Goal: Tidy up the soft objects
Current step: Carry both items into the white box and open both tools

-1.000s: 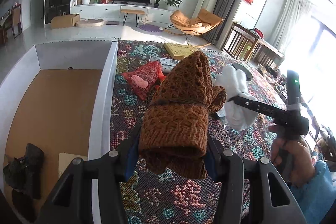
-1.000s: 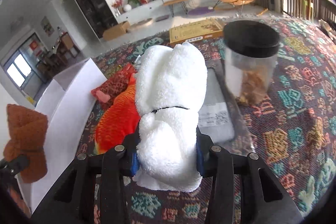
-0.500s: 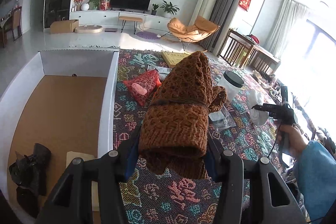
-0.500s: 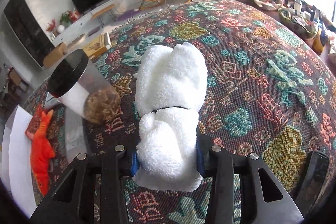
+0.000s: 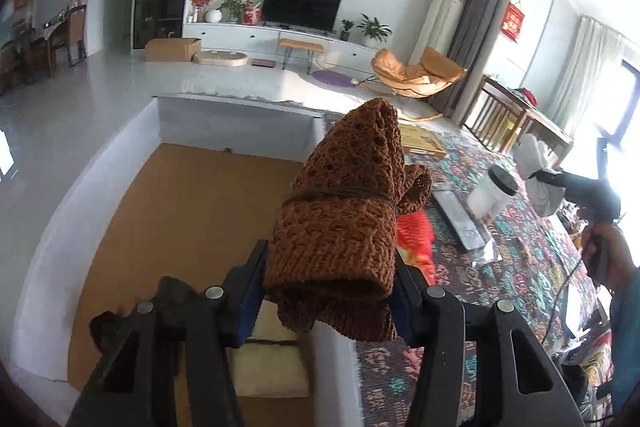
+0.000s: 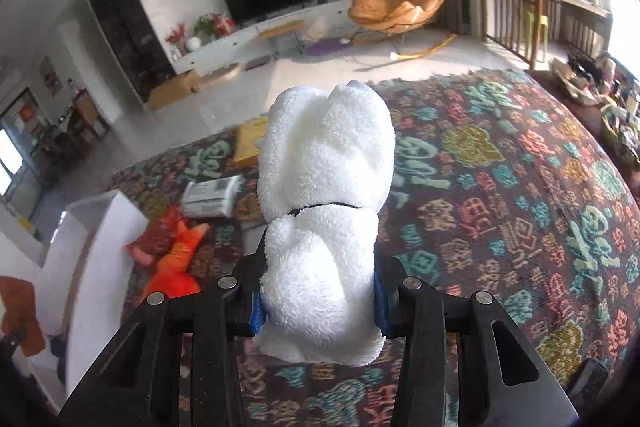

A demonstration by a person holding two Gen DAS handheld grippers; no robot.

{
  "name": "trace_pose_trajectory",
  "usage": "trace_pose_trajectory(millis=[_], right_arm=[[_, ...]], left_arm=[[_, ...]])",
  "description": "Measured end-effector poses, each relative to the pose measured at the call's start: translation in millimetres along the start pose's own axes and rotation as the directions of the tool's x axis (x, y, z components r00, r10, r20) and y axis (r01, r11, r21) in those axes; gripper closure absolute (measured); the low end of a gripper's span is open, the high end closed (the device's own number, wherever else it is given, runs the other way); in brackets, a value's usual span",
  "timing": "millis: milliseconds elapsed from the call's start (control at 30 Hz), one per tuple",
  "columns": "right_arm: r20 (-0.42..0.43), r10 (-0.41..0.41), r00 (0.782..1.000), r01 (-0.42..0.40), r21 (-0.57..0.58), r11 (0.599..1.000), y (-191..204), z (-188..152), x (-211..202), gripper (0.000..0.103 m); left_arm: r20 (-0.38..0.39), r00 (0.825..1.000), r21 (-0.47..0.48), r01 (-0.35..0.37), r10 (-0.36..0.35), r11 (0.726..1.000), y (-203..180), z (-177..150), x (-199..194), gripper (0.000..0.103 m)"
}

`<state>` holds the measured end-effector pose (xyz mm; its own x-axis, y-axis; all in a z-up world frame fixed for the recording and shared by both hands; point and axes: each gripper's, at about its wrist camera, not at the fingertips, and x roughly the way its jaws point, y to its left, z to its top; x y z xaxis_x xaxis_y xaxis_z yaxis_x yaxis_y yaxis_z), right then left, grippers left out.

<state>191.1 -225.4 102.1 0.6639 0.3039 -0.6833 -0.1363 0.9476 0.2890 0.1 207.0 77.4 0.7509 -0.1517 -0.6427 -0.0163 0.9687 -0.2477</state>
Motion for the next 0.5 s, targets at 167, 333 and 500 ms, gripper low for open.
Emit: trace_pose_trajectory(millis=[167, 333, 500], right_arm=[[-0.109, 0.325, 0.939, -0.335, -0.084, 0.939, 163.4, -36.6, 3.5, 0.059], [-0.240, 0.500, 0.832, -0.529, -0.071, 0.846, 283.4, -91.7, 32.9, 0.027], [-0.239, 0.445, 0.863, -0.478, -0.101, 0.873, 282.5, -126.0, 43.7, 0.027]], left_arm=[[-0.022, 0.988, -0.075, -0.153, 0.152, 0.985, 61.4, -13.1, -8.9, 0.027], [-0.039, 0.963, -0.136, -0.269, 0.266, 0.954, 98.8, -28.4, -12.4, 0.018], [0.002, 0.961, -0.156, -0.272, 0.276, 0.950, 101.6, -36.9, -18.8, 0.018]])
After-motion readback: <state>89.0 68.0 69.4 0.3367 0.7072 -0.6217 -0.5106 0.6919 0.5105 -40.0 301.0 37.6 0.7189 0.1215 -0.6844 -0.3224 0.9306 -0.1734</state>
